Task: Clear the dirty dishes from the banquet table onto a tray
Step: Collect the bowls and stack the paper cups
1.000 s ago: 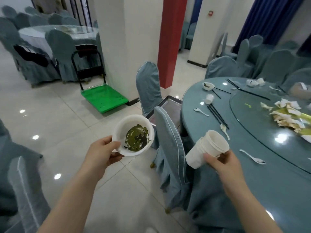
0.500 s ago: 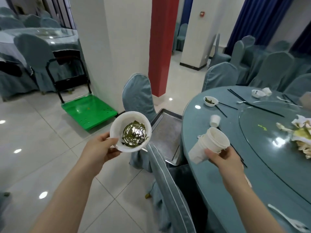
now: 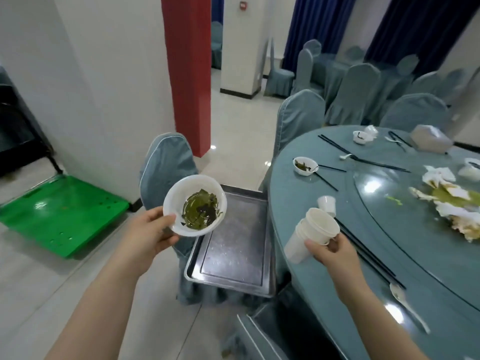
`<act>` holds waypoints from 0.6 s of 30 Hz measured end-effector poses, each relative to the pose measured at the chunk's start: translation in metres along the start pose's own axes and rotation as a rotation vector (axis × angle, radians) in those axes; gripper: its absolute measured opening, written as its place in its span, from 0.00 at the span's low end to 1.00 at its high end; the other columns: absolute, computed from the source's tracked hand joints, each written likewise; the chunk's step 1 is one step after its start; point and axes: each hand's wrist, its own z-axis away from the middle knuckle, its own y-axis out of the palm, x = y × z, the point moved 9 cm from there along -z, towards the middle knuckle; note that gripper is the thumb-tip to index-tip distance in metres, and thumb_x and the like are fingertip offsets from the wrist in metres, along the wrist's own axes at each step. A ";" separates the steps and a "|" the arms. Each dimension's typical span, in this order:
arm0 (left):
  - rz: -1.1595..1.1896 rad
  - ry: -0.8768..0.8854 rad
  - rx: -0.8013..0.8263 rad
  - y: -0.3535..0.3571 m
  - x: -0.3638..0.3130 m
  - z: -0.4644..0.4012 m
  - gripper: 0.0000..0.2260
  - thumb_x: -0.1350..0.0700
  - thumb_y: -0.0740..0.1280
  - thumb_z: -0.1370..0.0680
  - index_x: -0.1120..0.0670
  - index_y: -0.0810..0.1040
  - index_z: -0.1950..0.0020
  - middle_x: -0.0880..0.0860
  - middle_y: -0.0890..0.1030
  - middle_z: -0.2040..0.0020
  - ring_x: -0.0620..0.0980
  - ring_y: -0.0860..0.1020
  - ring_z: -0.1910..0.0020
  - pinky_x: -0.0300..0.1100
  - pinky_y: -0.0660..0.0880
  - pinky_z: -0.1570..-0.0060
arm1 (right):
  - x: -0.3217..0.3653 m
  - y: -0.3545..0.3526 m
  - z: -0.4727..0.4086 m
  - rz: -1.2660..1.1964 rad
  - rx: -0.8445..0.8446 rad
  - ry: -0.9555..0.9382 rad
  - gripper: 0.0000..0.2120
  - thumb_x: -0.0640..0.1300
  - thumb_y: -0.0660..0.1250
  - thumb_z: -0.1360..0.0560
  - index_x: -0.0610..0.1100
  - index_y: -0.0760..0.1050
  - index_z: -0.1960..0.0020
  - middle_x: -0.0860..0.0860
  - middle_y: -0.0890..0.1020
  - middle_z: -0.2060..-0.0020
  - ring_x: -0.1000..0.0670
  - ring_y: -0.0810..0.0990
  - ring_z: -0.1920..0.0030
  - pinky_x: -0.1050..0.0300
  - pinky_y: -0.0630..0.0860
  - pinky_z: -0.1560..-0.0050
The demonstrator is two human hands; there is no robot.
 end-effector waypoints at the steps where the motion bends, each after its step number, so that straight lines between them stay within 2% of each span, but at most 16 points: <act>1: -0.005 -0.005 0.022 0.002 -0.006 -0.017 0.05 0.62 0.66 0.23 0.52 0.78 0.51 0.49 0.84 0.67 0.51 0.80 0.64 0.35 0.77 0.72 | 0.003 0.007 -0.004 -0.002 -0.033 0.002 0.17 0.38 0.74 0.31 0.52 0.77 0.47 0.59 0.84 0.53 0.60 0.82 0.53 0.56 0.76 0.50; 6: -0.045 -0.007 0.160 0.031 -0.040 -0.099 0.06 0.61 0.67 0.23 0.52 0.79 0.48 0.52 0.85 0.60 0.51 0.83 0.62 0.36 0.77 0.72 | 0.011 0.033 -0.027 -0.002 -0.184 0.035 0.18 0.46 0.77 0.34 0.51 0.78 0.45 0.58 0.84 0.52 0.58 0.82 0.52 0.58 0.76 0.51; 9: -0.080 -0.006 0.260 0.065 -0.054 -0.135 0.08 0.61 0.67 0.23 0.54 0.78 0.45 0.53 0.85 0.59 0.48 0.83 0.66 0.35 0.77 0.72 | 0.014 0.033 -0.039 0.004 -0.275 0.050 0.17 0.45 0.77 0.33 0.52 0.77 0.47 0.59 0.84 0.54 0.60 0.82 0.55 0.63 0.74 0.56; 15: -0.089 -0.058 0.400 0.131 -0.061 -0.196 0.14 0.62 0.67 0.23 0.59 0.75 0.38 0.57 0.84 0.55 0.48 0.83 0.69 0.34 0.76 0.74 | 0.006 0.013 -0.067 0.016 -0.430 0.085 0.16 0.42 0.77 0.33 0.51 0.77 0.49 0.59 0.84 0.58 0.61 0.81 0.60 0.66 0.74 0.63; 18: -0.070 -0.049 0.387 0.166 -0.067 -0.226 0.14 0.62 0.68 0.24 0.59 0.75 0.39 0.57 0.83 0.55 0.46 0.82 0.71 0.33 0.76 0.75 | -0.004 -0.005 -0.088 0.016 -0.516 0.108 0.17 0.41 0.77 0.34 0.50 0.77 0.49 0.57 0.84 0.57 0.61 0.82 0.59 0.64 0.74 0.60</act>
